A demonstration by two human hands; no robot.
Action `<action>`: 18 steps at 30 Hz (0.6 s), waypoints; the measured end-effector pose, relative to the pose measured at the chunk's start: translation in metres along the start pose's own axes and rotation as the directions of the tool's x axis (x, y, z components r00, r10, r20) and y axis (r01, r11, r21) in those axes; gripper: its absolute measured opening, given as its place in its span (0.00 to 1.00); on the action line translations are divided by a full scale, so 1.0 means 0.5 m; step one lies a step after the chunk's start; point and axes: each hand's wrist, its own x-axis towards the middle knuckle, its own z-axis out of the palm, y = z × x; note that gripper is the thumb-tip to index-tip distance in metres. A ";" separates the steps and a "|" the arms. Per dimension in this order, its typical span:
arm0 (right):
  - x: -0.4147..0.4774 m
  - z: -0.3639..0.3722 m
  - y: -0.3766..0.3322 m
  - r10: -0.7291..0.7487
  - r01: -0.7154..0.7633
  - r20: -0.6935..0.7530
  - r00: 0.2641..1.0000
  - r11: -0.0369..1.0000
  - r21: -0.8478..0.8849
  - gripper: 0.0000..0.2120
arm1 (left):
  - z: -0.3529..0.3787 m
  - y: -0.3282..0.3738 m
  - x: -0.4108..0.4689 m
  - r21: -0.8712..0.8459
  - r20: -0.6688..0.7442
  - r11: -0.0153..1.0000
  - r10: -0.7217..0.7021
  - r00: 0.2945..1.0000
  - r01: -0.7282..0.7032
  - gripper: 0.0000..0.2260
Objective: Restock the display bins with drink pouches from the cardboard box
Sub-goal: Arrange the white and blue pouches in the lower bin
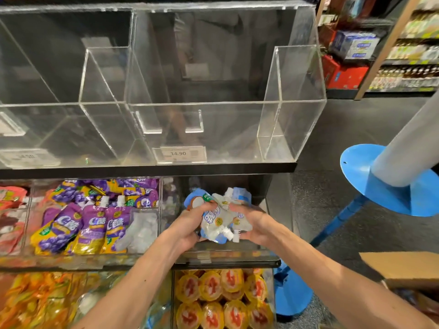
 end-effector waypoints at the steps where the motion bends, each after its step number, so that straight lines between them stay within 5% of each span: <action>1: 0.005 -0.002 0.002 0.009 -0.010 -0.038 0.999 1.000 -0.017 0.21 | -0.003 -0.003 0.009 0.031 -0.015 0.999 -0.024 1.000 0.024 0.03; 5: 0.021 -0.013 -0.004 -0.010 -0.019 -0.228 0.974 0.992 -0.127 0.16 | -0.018 -0.013 0.050 0.131 -0.115 0.989 -0.057 0.992 0.072 0.15; 10: 0.056 -0.035 -0.012 -0.048 -0.014 -0.388 0.920 0.988 -0.157 0.13 | -0.024 -0.007 0.098 0.034 -0.279 0.999 -0.007 0.960 0.017 0.15; 18: 0.098 -0.047 -0.006 -0.096 -0.017 -0.405 0.909 0.963 -0.268 0.16 | 0.001 0.006 0.156 0.004 -0.473 0.996 0.076 0.878 -0.084 0.20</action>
